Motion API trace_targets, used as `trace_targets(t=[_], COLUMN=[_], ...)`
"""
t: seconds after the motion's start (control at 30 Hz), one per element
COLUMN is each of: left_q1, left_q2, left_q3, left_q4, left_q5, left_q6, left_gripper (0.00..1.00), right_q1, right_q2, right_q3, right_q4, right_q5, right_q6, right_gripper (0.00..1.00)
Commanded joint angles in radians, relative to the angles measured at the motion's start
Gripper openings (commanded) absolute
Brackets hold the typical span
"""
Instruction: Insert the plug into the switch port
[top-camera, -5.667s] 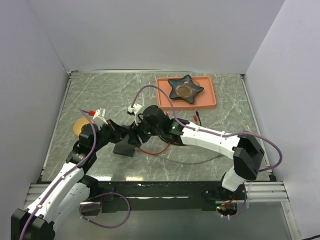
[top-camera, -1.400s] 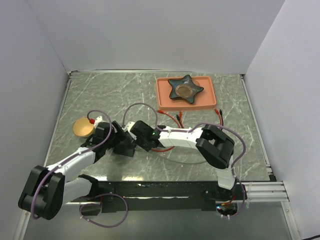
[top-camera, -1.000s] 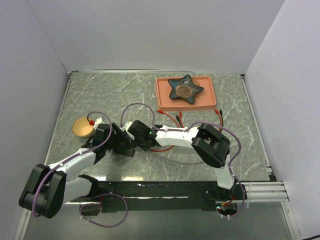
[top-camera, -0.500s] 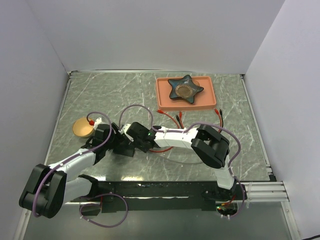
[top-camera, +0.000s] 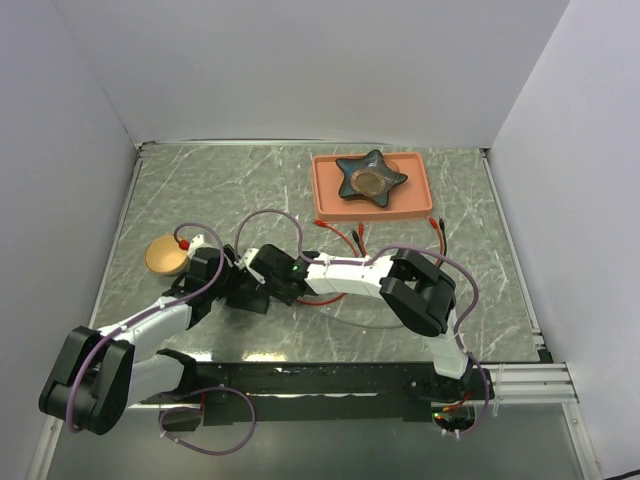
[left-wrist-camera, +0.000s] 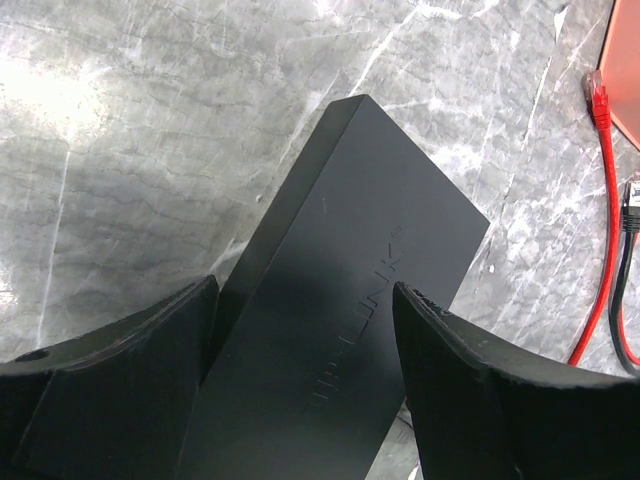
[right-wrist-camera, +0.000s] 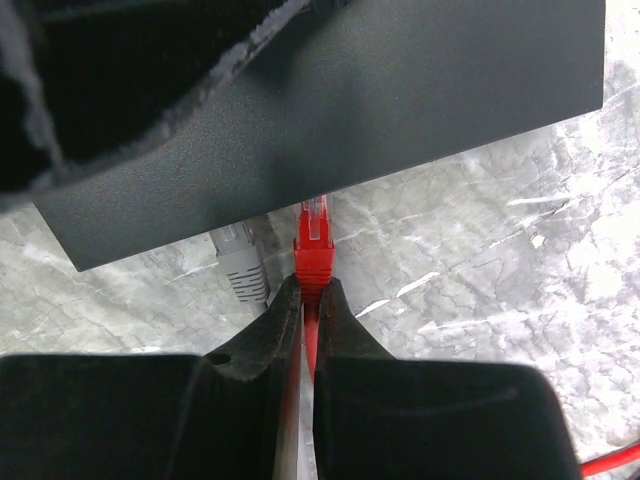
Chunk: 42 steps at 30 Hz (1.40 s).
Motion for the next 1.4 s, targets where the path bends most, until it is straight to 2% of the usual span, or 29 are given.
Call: trace_targets(t=[0.0,0.5,1.37], left_q1=[0.0,-0.002,-0.002], left_q2=[-0.029,-0.043,-0.033], left_q3=[-0.014,-0.054,-0.072], left_q4=[0.028,0.118,0.183], left_q5=[0.041,0.11,0.193], left_q6=[0.009,0.032,0.052], left_gripper=[0.77,0.76,0.69], right_q1=[0.011,0.026,0.025], right_q2=[0.027,-0.075,-0.043], right_q3=[0.064,-0.05,0.044], right_q4=[-0.006,0.173,0.269], right_q5=[0.026,-0.054,-0.109], right_q6=[-0.019,-0.075,-0.039], right_gripper=[0.0,0.0,0.0])
